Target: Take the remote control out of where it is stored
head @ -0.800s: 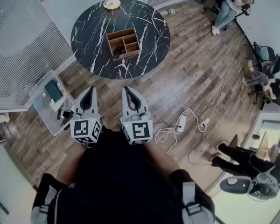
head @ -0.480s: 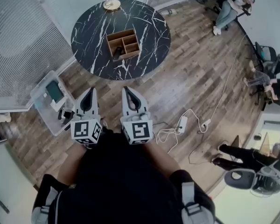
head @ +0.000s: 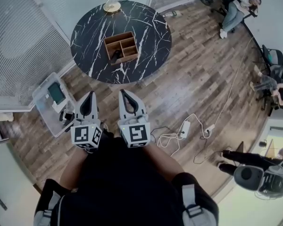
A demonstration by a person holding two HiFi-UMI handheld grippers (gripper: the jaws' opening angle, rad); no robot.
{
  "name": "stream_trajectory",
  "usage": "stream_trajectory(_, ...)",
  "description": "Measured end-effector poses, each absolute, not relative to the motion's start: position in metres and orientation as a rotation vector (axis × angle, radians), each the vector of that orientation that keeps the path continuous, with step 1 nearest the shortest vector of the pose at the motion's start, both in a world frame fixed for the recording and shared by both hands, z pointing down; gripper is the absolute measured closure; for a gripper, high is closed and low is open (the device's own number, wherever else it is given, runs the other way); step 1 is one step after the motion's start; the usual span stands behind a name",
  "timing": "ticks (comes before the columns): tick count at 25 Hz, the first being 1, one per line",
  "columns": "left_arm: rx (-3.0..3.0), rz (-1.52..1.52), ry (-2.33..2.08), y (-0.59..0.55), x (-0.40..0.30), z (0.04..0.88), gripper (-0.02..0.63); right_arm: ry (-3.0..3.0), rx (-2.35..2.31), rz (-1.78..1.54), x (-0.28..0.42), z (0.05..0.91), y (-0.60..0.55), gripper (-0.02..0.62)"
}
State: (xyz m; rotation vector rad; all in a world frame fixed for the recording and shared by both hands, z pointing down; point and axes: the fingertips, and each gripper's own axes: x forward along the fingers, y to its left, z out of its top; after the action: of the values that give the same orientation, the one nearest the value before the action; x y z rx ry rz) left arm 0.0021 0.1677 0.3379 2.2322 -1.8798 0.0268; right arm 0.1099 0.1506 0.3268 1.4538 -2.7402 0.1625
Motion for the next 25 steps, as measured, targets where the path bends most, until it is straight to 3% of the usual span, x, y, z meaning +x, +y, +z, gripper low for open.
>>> stream_trajectory(13,2.142,0.013,-1.977,0.152,0.021,0.33,0.598,-2.795,1.353,0.176,0.131,0.325,0.13,0.594)
stream_trajectory(25,2.224,0.008,-1.894,0.097,-0.009,0.333,0.598,-2.769,1.401,0.155,0.1,0.332,0.09,0.594)
